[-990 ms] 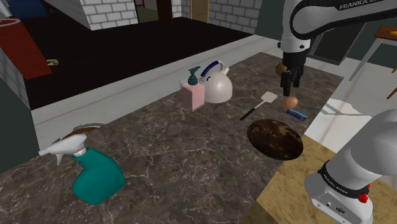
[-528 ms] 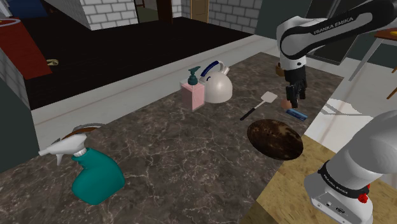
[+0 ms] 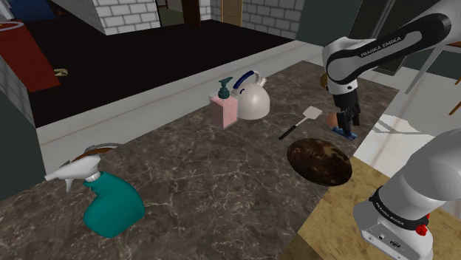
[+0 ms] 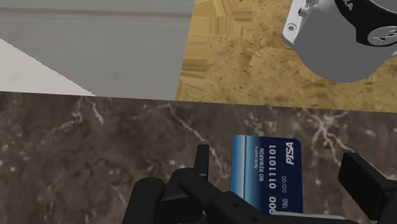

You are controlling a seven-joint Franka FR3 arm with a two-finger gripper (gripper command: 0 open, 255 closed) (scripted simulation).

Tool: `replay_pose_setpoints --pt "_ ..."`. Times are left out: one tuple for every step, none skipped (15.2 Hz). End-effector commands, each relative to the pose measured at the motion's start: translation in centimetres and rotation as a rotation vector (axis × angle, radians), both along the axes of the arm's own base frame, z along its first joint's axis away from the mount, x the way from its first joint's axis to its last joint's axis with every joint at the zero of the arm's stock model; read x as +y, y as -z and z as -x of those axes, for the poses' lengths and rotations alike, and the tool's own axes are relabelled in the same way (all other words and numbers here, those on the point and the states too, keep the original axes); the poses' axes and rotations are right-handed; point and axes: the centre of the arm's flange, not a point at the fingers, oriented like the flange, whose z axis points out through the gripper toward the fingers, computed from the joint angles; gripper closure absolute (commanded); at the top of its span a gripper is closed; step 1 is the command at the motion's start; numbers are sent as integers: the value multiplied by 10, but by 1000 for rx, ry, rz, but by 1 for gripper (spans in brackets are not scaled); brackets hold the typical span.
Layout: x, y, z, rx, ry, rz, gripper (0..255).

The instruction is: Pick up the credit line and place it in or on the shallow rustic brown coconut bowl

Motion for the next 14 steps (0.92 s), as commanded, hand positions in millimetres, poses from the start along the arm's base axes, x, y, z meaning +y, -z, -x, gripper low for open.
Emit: replay_pose_setpoints --pt "0 11 8 0 0 0 0" --pt "0 11 8 0 0 0 0" --pt "0 11 8 0 0 0 0" --pt "0 11 8 0 0 0 0" --pt "0 11 8 0 0 0 0" --pt "0 11 8 0 0 0 0" --pt "0 11 8 0 0 0 0" --pt "0 11 8 0 0 0 0" --pt "0 11 8 0 0 0 0" --pt "0 11 8 0 0 0 255" --pt "0 11 8 0 0 0 255" --pt "0 11 8 0 0 0 255" --pt "0 11 8 0 0 0 255" --pt "0 11 8 0 0 0 255"
